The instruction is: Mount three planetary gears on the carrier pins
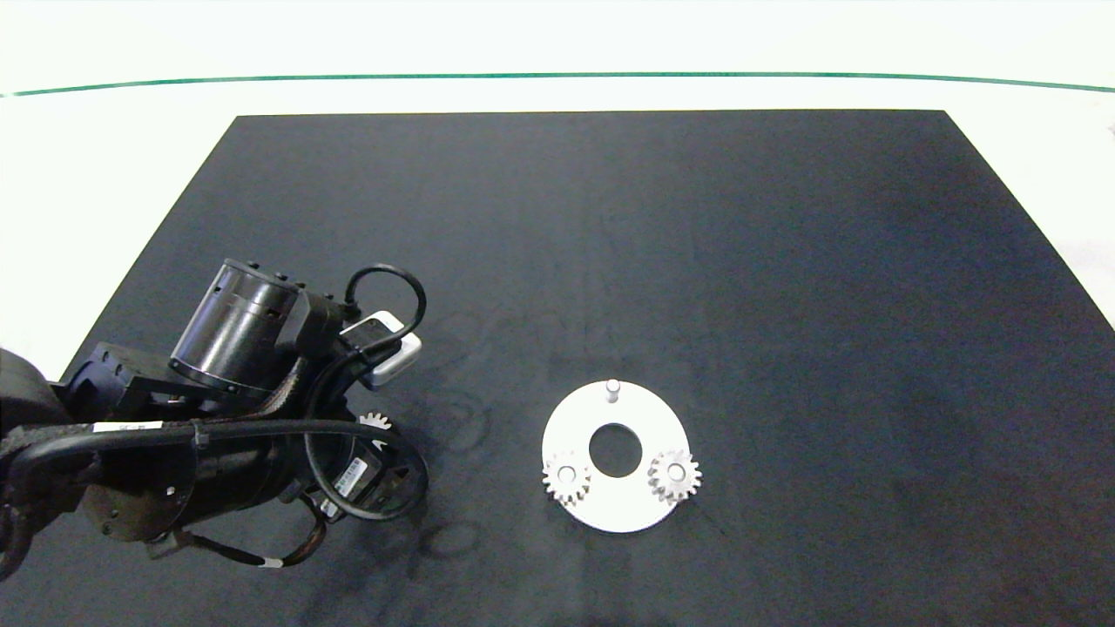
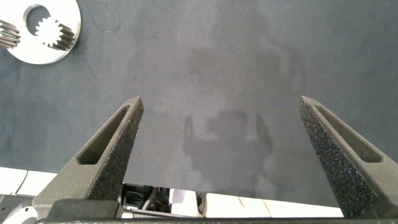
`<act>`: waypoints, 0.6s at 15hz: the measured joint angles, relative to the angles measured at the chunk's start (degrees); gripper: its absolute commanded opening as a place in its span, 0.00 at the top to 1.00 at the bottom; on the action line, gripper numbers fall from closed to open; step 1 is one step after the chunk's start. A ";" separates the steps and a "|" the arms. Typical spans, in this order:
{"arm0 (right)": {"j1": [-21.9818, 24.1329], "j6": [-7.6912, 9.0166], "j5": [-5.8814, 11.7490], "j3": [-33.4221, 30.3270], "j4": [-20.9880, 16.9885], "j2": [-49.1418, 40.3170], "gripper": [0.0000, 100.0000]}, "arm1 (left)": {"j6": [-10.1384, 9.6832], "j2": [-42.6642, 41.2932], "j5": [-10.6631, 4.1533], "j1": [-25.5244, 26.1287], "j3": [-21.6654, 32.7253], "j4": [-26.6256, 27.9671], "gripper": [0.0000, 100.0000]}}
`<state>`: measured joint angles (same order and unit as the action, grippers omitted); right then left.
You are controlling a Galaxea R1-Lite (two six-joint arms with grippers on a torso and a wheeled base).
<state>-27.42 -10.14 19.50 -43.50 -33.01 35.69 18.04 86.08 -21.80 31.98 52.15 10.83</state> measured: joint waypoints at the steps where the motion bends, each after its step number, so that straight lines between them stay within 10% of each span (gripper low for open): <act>1: -0.02 0.01 0.00 0.01 0.00 0.00 0.00 | -0.38 0.44 0.27 0.00 0.00 0.00 0.00; 9: 0.02 0.00 0.00 0.09 -0.04 -0.06 0.00 | -2.41 3.91 2.89 -2.43 1.40 -0.30 0.00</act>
<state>-27.39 -10.14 19.50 -43.41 -33.05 35.63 15.63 89.99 -18.91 29.55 53.55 10.52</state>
